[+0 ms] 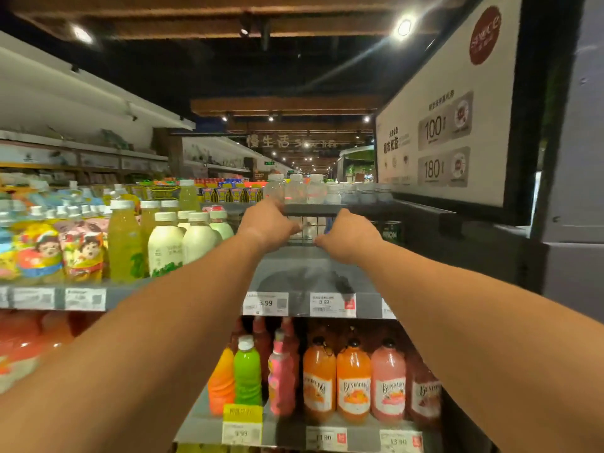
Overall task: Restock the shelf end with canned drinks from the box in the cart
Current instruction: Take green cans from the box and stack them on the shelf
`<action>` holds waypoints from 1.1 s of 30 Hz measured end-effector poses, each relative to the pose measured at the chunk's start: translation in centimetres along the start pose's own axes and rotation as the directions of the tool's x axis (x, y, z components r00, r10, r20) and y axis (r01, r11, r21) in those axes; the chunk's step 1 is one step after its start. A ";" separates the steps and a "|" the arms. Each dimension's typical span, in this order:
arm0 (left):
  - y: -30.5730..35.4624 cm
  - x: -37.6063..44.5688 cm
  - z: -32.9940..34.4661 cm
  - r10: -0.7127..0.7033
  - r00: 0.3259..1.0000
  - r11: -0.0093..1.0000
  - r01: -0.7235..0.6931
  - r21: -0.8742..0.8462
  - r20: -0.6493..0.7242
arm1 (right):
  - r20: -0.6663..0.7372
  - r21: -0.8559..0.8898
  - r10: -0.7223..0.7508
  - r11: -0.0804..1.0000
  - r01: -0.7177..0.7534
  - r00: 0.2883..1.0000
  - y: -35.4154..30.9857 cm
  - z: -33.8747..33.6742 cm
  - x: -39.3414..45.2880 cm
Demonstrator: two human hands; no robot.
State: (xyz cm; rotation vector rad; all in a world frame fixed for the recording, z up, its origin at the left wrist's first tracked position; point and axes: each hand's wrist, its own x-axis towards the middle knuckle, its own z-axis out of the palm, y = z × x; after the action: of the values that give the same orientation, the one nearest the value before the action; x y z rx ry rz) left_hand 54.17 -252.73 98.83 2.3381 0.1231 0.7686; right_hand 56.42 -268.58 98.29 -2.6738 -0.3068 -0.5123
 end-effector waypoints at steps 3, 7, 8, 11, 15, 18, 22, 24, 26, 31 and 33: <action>-1.6 -4.5 -1.8 -0.010 0.999 1.000 0.010 -0.005 -0.030 | -0.033 -0.084 -0.154 0.985 0.151 0.987 -1.9 0.7 -3.7; -5.8 -10.7 -5.1 -0.044 0.995 0.997 0.050 0.062 -0.091 | -0.035 -0.079 -0.319 0.946 0.315 0.947 -5.2 2.6 -9.2; -7.2 -12.3 -6.0 -0.064 0.992 0.995 0.072 0.069 -0.111 | -0.031 -0.062 -0.341 0.939 0.339 0.939 -6.1 3.3 -10.5; -12.0 -17.0 -8.2 -0.159 0.978 0.980 0.172 0.097 -0.137 | 0.014 0.042 -0.394 0.918 0.393 0.919 -8.9 6.2 -14.3; -20.2 -23.8 -10.3 -0.341 0.922 0.913 0.371 0.168 -0.181 | 0.135 0.156 -0.441 0.894 0.420 0.887 -13.3 12.9 -20.1; -26.2 -29.3 -11.3 -0.485 0.854 0.823 0.519 0.230 -0.190 | 0.253 0.234 -0.472 0.877 0.420 0.844 -16.5 18.9 -25.2; -33.0 -36.4 -11.5 -0.607 0.779 0.731 0.625 0.275 -0.157 | 0.406 0.273 -0.511 0.859 0.433 0.758 -19.1 26.6 -32.1; -36.2 -39.9 -11.0 -0.665 0.737 0.684 0.665 0.299 -0.120 | 0.478 0.264 -0.510 0.860 0.437 0.715 -19.6 30.0 -34.8; -39.0 -43.0 -10.5 -0.721 0.690 0.648 0.703 0.292 -0.059 | 0.544 0.253 -0.495 0.866 0.430 0.677 -20.0 33.0 -36.5; -44.3 -47.7 -9.8 -0.811 0.584 0.549 0.776 0.312 -0.024 | 0.645 0.195 -0.465 0.867 0.458 0.606 -20.9 39.1 -38.1; -46.1 -48.4 -9.5 -0.832 0.554 0.519 0.791 0.324 -0.019 | 0.672 0.180 -0.457 0.864 0.470 0.582 -21.3 41.4 -38.0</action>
State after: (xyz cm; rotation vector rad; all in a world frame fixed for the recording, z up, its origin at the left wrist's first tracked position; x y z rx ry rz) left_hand 14.19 -225.12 51.91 2.1960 1.2766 0.0835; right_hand 28.52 -237.27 55.26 -2.6691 -1.2557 0.4282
